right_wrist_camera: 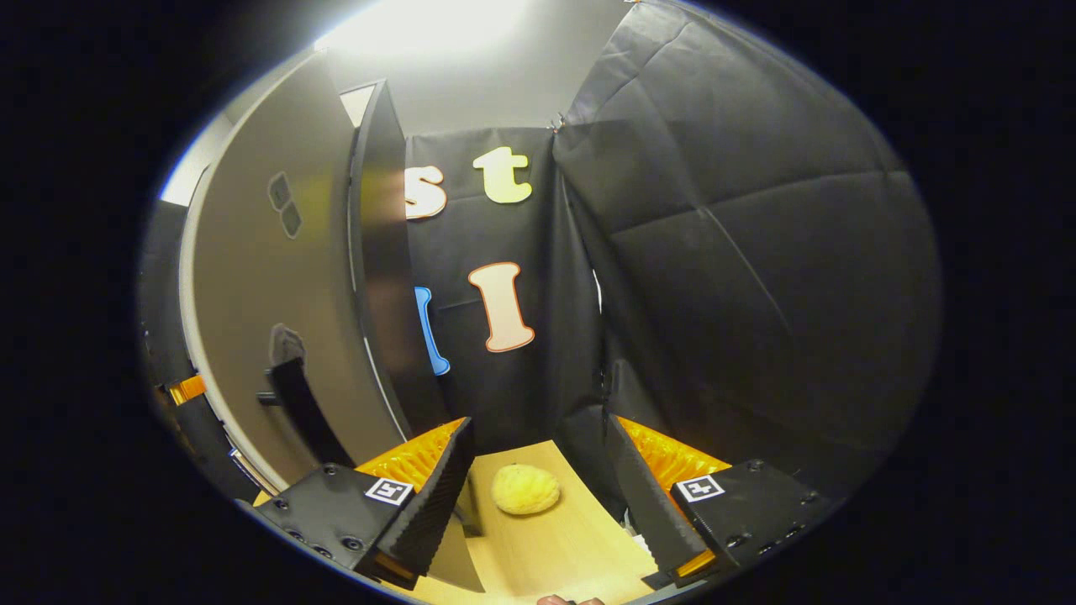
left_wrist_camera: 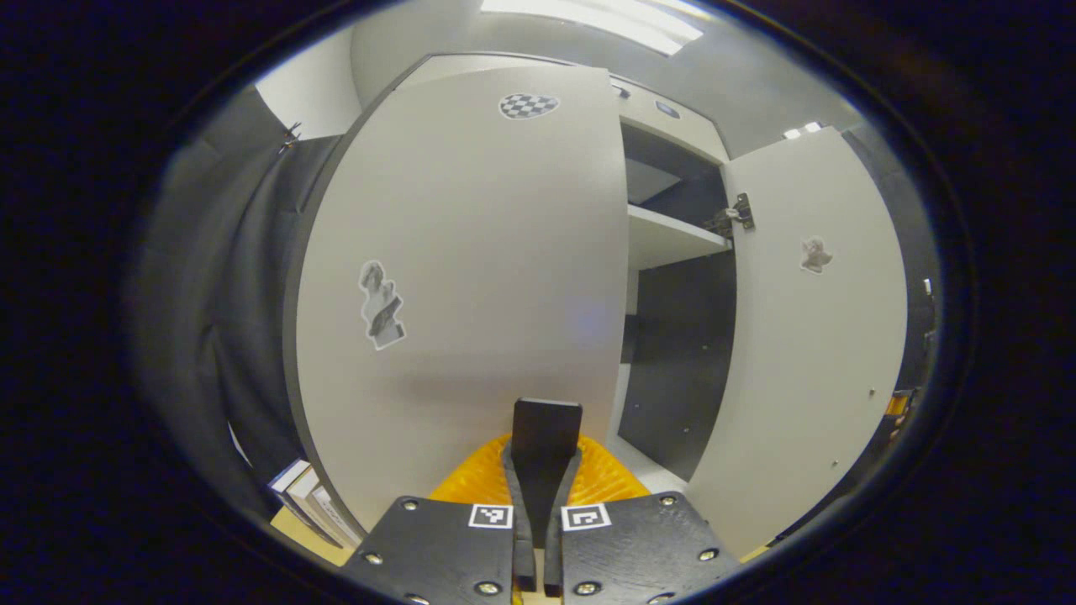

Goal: Open the right door of the double-door shoe cabinet with the right hand, and open the left door with the left hand.

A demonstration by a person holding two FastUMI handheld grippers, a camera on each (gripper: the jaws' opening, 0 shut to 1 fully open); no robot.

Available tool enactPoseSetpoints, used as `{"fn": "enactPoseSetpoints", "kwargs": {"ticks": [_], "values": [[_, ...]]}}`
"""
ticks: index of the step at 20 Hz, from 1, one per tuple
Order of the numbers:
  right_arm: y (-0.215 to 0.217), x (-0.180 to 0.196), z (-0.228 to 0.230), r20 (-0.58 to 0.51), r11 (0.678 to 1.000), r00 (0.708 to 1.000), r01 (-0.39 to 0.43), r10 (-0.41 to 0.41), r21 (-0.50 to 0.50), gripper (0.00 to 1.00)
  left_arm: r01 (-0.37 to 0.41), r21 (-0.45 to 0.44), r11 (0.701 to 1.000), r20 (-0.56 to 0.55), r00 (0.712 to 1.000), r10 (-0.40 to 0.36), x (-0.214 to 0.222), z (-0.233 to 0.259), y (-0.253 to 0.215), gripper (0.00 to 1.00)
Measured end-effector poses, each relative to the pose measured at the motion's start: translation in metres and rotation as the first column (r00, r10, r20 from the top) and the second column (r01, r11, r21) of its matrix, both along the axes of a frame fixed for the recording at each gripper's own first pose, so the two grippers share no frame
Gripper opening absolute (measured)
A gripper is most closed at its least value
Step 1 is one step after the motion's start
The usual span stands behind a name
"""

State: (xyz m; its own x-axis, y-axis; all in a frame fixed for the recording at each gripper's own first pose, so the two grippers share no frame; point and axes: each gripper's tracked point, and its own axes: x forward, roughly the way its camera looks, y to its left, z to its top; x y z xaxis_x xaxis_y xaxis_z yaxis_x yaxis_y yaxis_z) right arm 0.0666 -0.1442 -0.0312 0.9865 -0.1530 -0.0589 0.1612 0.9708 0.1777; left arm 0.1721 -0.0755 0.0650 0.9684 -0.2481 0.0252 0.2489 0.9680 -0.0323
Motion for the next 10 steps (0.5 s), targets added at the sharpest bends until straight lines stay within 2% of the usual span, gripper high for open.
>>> {"fn": "enactPoseSetpoints", "kwargs": {"ticks": [6,10], "values": [[0.023,-0.061,-0.010,-0.004,0.998,0.999,0.036,-0.036,-0.043,0.98,0.086,-0.003,0.996,0.018,0.996,-0.086,-0.010,-0.006,0.012,0.06],[0.038,-0.092,-0.019,-0.014,0.998,0.999,0.050,-0.051,-0.038,0.98,0.108,0.007,0.994,0.041,0.993,-0.108,-0.013,-0.008,0.012,0.06]]}}
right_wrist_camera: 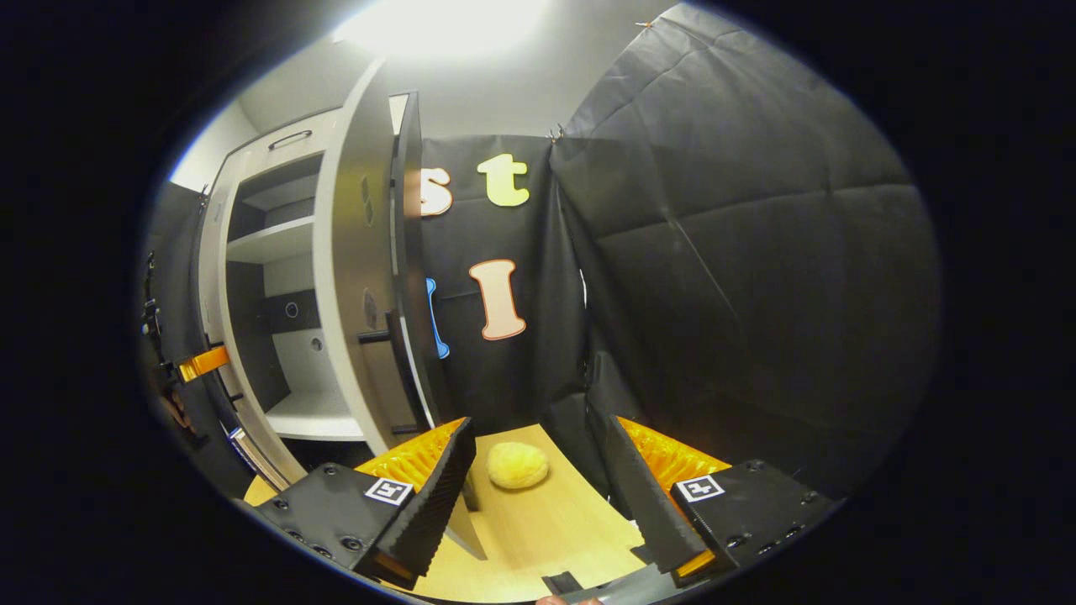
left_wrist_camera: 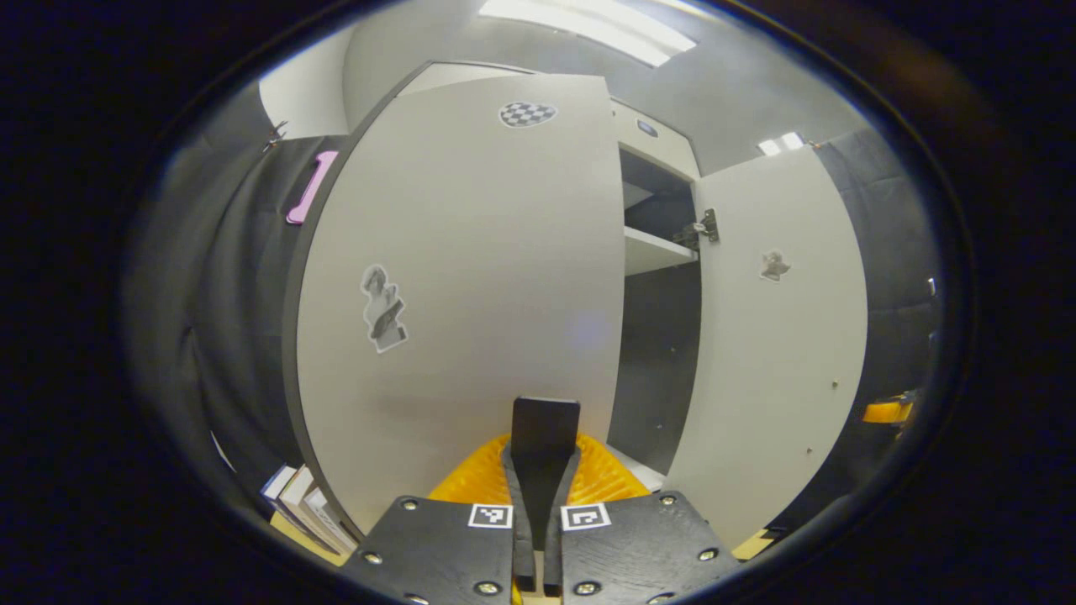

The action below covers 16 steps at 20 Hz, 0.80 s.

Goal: Open the right door of the double-door shoe cabinet with the right hand, and open the left door with the left hand.

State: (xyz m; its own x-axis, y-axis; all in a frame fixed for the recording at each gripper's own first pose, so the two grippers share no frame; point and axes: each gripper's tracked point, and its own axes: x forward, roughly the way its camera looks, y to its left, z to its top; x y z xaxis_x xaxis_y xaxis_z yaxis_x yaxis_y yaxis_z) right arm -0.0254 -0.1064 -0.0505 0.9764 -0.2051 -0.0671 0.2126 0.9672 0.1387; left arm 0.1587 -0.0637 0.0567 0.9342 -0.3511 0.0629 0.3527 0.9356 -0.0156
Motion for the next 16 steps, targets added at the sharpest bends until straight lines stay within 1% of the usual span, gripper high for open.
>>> {"fn": "enactPoseSetpoints", "kwargs": {"ticks": [2,7,8,9,10,11,12,13,15,16], "values": [[0.008,-0.010,-0.003,-0.003,1.000,1.000,0.002,-0.002,0.012,0.98,0.001,0.001,1.000,-0.009,1.000,-0.001,-0.002,0.000,0.000,0.06],[0.024,-0.031,-0.009,-0.007,1.000,1.000,0.002,-0.001,0.019,0.98,0.038,-0.009,0.999,-0.006,0.999,-0.038,-0.007,-0.005,0.011,0.06],[0.027,-0.034,-0.009,-0.009,1.000,1.000,0.003,-0.003,0.017,1.00,0.044,-0.013,0.999,-0.006,0.999,-0.044,-0.008,-0.005,0.014,0.06],[0.028,-0.037,-0.011,-0.011,1.000,1.000,0.004,-0.003,0.016,1.00,0.046,-0.016,0.999,-0.003,0.999,-0.046,-0.010,-0.007,0.017,0.07],[0.030,-0.038,-0.011,-0.013,1.000,1.000,0.002,-0.002,0.018,0.92,0.047,-0.018,0.999,0.000,0.999,-0.047,-0.013,-0.007,0.020,0.07],[0.033,-0.037,-0.011,-0.013,1.000,1.000,-0.001,0.001,0.020,0.98,0.046,-0.019,0.999,0.003,0.999,-0.046,-0.015,-0.008,0.021,0.06],[0.036,-0.036,-0.010,-0.011,1.000,1.000,-0.005,0.006,0.021,0.98,0.044,-0.020,0.999,0.006,0.999,-0.044,-0.016,-0.007,0.023,0.06],[0.039,-0.036,-0.008,-0.010,1.000,1.000,-0.011,0.011,0.022,0.92,0.042,-0.021,0.999,0.009,0.999,-0.042,-0.019,-0.007,0.026,0.06],[0.047,-0.035,-0.006,-0.007,1.000,1.000,-0.025,0.025,0.014,0.92,0.039,-0.025,0.999,0.012,0.999,-0.039,-0.027,-0.007,0.033,0.06],[0.049,-0.034,-0.006,-0.008,1.000,1.000,-0.030,0.030,0.009,0.98,0.037,-0.028,0.999,0.015,0.999,-0.037,-0.030,-0.007,0.037,0.06]]}}
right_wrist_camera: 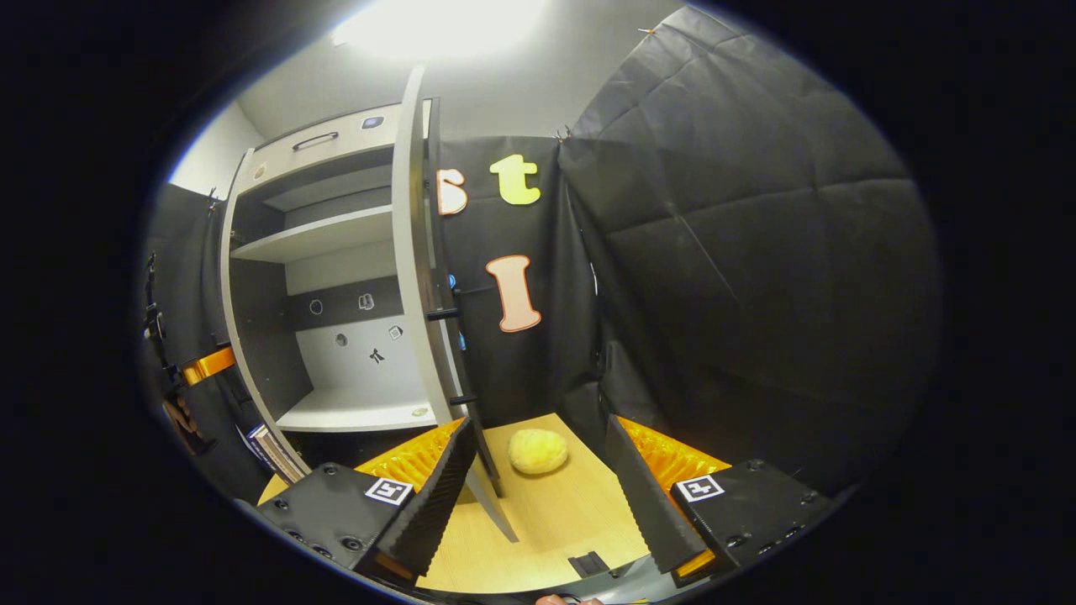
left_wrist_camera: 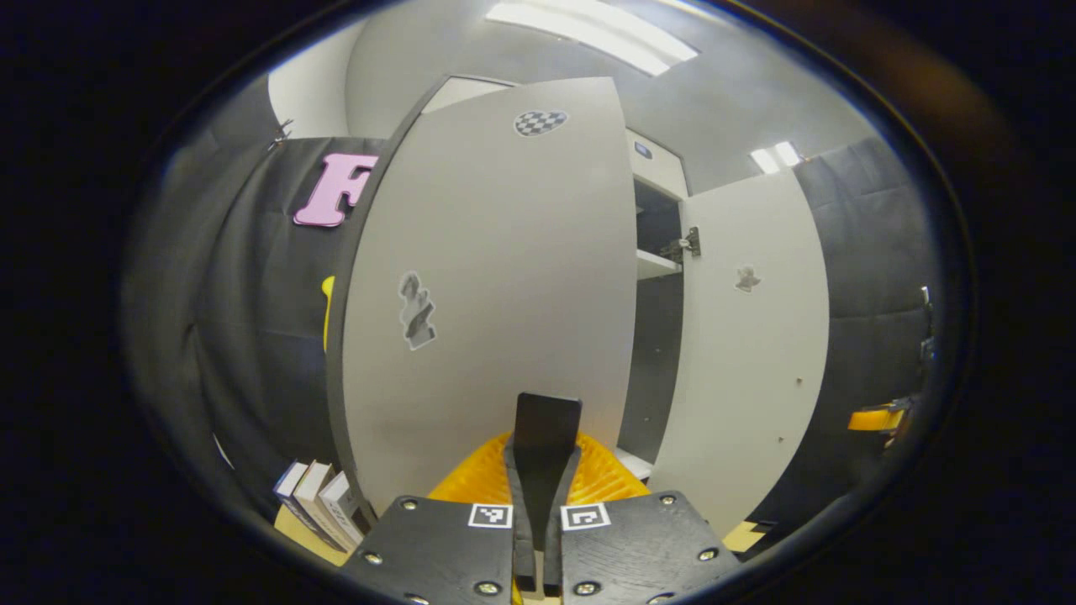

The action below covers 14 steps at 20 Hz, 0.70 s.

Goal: Open the right door of the double-door shoe cabinet with the right hand, and open the left door with the left hand.

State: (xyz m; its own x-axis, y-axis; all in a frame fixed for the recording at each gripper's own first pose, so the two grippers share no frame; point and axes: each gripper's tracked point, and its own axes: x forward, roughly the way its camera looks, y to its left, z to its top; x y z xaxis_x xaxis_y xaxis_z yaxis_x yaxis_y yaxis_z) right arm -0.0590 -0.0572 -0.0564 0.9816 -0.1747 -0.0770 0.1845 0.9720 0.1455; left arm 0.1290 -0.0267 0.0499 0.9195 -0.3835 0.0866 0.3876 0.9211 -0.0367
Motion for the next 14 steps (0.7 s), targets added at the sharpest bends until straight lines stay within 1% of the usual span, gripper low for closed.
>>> {"fn": "enactPoseSetpoints", "kwargs": {"ticks": [4,9,10,11,12,13,14], "values": [[0.011,0.005,-0.002,-0.004,0.999,1.000,-0.029,0.029,-0.016,0.98,-0.014,-0.002,1.000,-0.002,1.000,0.014,-0.007,0.001,0.012,0.05],[0.017,0.011,-0.008,-0.011,0.998,0.998,-0.054,0.054,-0.019,0.98,-0.059,0.012,0.998,0.004,0.998,0.059,-0.015,0.002,0.027,0.06],[0.017,0.012,-0.007,-0.009,0.998,0.998,-0.057,0.057,-0.018,0.92,-0.065,0.010,0.998,0.003,0.998,0.065,-0.015,0.002,0.029,0.06],[0.019,0.011,-0.007,-0.006,0.998,0.998,-0.059,0.059,-0.016,0.98,-0.069,0.002,0.998,0.001,0.998,0.069,-0.016,0.002,0.031,0.06],[0.020,0.011,-0.006,-0.003,0.998,0.998,-0.061,0.061,-0.011,0.93,-0.070,-0.008,0.997,-0.003,0.998,0.070,-0.016,0.002,0.032,0.06],[0.021,0.012,-0.006,-0.002,0.998,0.998,-0.062,0.062,-0.006,0.93,-0.072,-0.015,0.997,-0.005,0.997,0.072,-0.016,0.002,0.034,0.06],[0.022,0.013,-0.006,-0.002,0.998,0.998,-0.066,0.066,0.001,0.98,-0.076,-0.017,0.997,-0.005,0.997,0.076,-0.017,0.003,0.035,0.06]]}}
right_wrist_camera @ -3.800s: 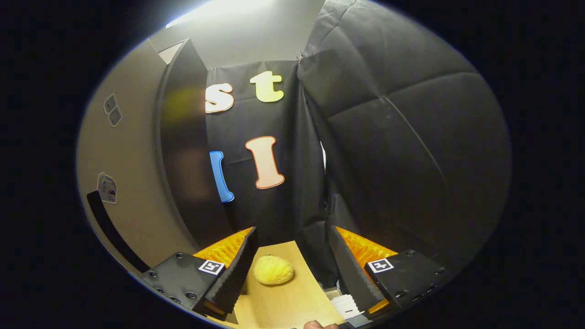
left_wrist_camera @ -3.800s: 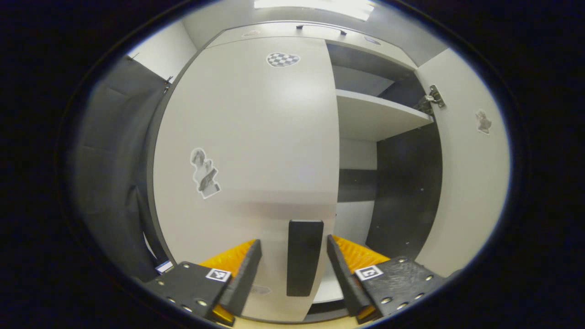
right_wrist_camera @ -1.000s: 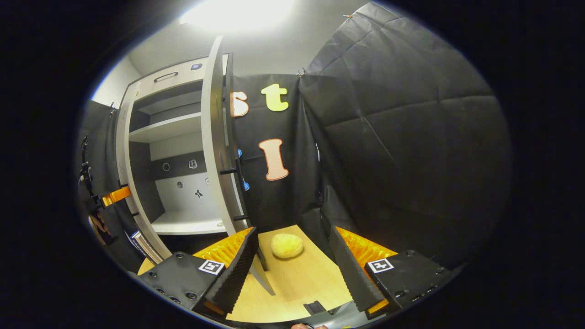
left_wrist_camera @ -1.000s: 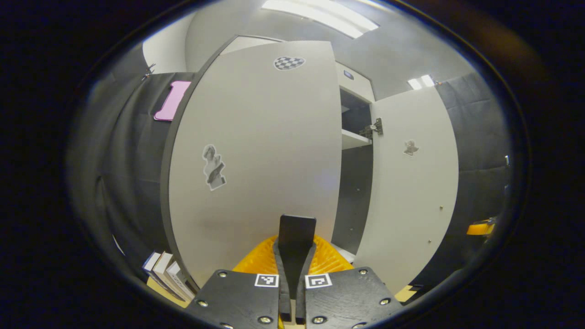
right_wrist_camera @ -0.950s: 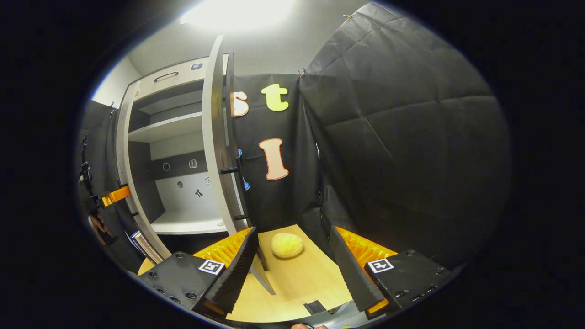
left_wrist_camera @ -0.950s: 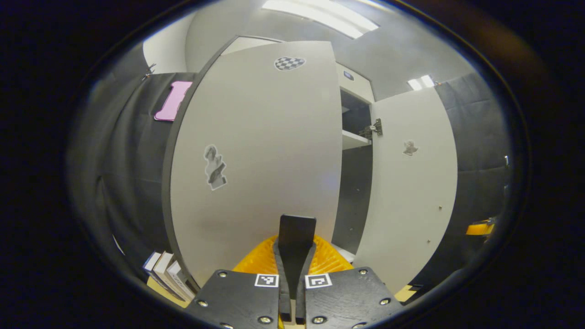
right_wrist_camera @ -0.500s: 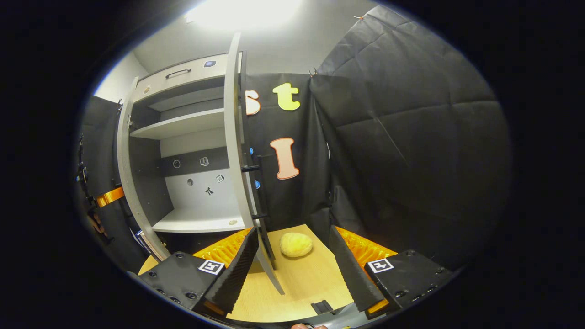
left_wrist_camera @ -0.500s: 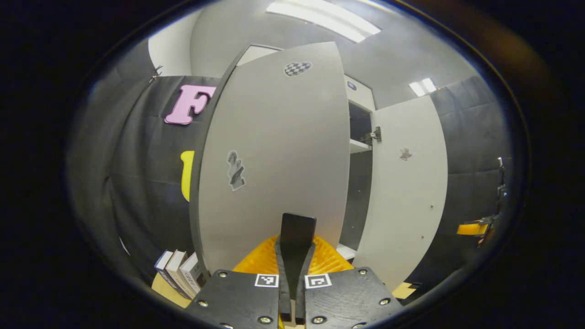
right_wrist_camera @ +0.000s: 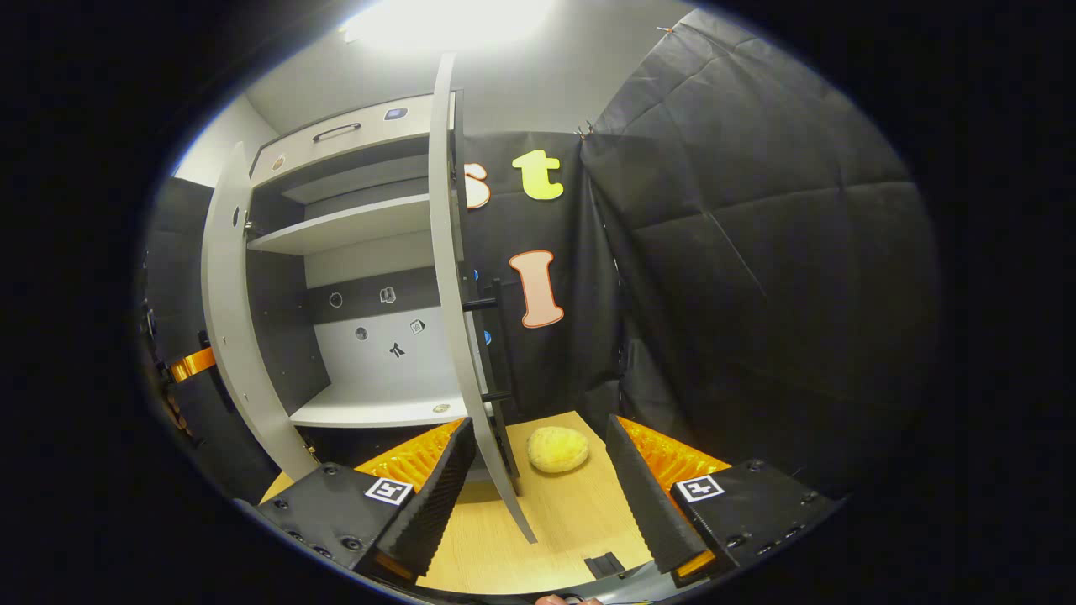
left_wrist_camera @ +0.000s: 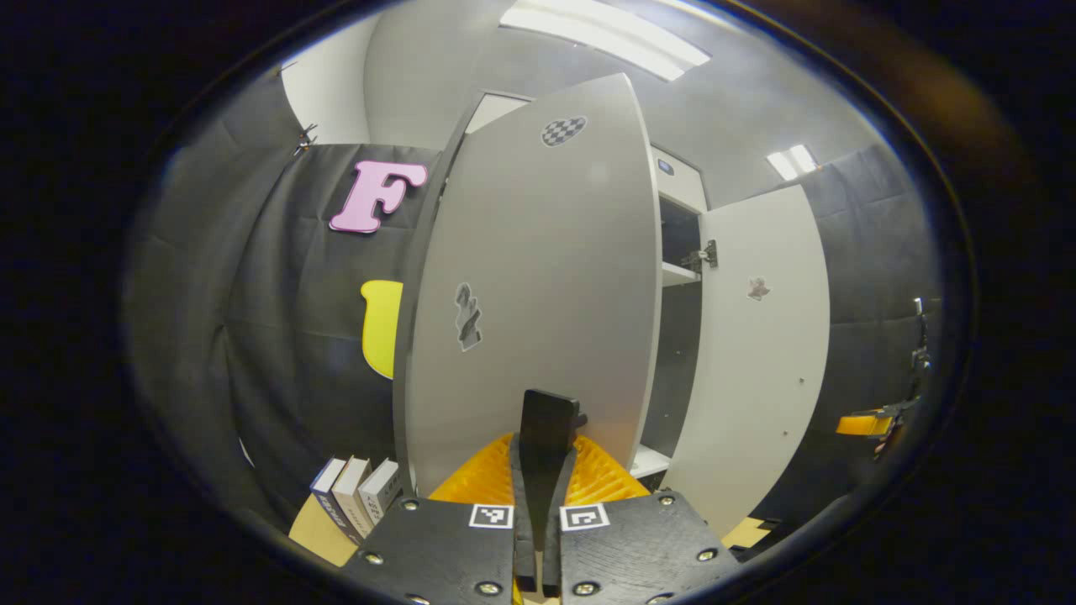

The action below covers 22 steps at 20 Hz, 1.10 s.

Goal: Open the right door of the double-door shoe cabinet with the right hand, and open the left door with the left hand.

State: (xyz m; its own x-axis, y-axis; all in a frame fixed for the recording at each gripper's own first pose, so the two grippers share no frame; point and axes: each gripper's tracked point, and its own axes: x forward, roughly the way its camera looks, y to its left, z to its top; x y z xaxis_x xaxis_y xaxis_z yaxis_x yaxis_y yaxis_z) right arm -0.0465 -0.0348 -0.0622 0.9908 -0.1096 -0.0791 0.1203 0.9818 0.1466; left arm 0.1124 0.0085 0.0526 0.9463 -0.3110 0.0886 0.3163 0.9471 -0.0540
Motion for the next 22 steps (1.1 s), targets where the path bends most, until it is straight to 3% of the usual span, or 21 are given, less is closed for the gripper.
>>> {"fn": "enactPoseSetpoints", "kwargs": {"ticks": [1,2,5,11,12,13,15,16,17,18,22], "values": [[0.002,0.000,-0.001,0.001,1.000,1.000,-0.003,0.003,0.006,0.92,-0.007,0.004,1.000,0.001,1.000,0.007,-0.001,0.000,0.002,0.06],[0.004,0.001,0.000,0.004,1.000,1.000,-0.005,0.005,0.011,0.98,-0.016,0.011,1.000,0.004,1.000,0.016,-0.003,0.001,0.004,0.06],[0.008,0.005,-0.001,0.009,1.000,1.000,-0.018,0.018,0.014,0.98,-0.050,0.018,0.999,0.007,0.999,0.050,-0.008,0.002,0.019,0.06],[0.023,0.014,-0.009,-0.010,0.998,0.999,-0.046,0.046,-0.034,0.98,-0.097,-0.048,0.994,-0.012,0.995,0.096,-0.011,0.002,0.057,0.04],[0.026,0.016,-0.008,-0.011,0.998,0.998,-0.055,0.054,-0.030,1.00,-0.114,-0.057,0.992,-0.013,0.993,0.113,-0.010,0.002,0.065,0.04],[0.026,0.013,-0.009,-0.008,0.998,0.998,-0.062,0.062,-0.023,0.93,-0.138,-0.064,0.988,-0.014,0.990,0.138,-0.010,0.003,0.075,0.04],[0.029,0.013,-0.009,-0.008,0.997,0.997,-0.074,0.074,-0.012,0.93,-0.202,-0.066,0.977,-0.027,0.979,0.200,-0.007,0.001,0.099,0.04],[0.029,0.012,-0.008,-0.008,0.997,0.997,-0.076,0.076,-0.015,0.98,-0.215,-0.069,0.974,-0.035,0.976,0.213,-0.008,0.000,0.111,0.04],[0.028,0.012,-0.007,-0.006,0.997,0.997,-0.073,0.073,-0.023,0.93,-0.156,-0.111,0.981,-0.055,0.987,0.151,-0.010,-0.002,0.100,0.03],[0.026,0.013,-0.006,-0.005,0.997,0.998,-0.066,0.066,-0.031,0.98,-0.124,-0.158,0.980,-0.062,0.991,0.116,-0.012,0.002,0.090,0.02],[0.018,0.010,-0.005,-0.006,0.999,0.999,-0.041,0.041,-0.015,0.98,-0.165,-0.099,0.981,-0.042,0.986,0.161,-0.011,0.000,0.100,0.02]]}}
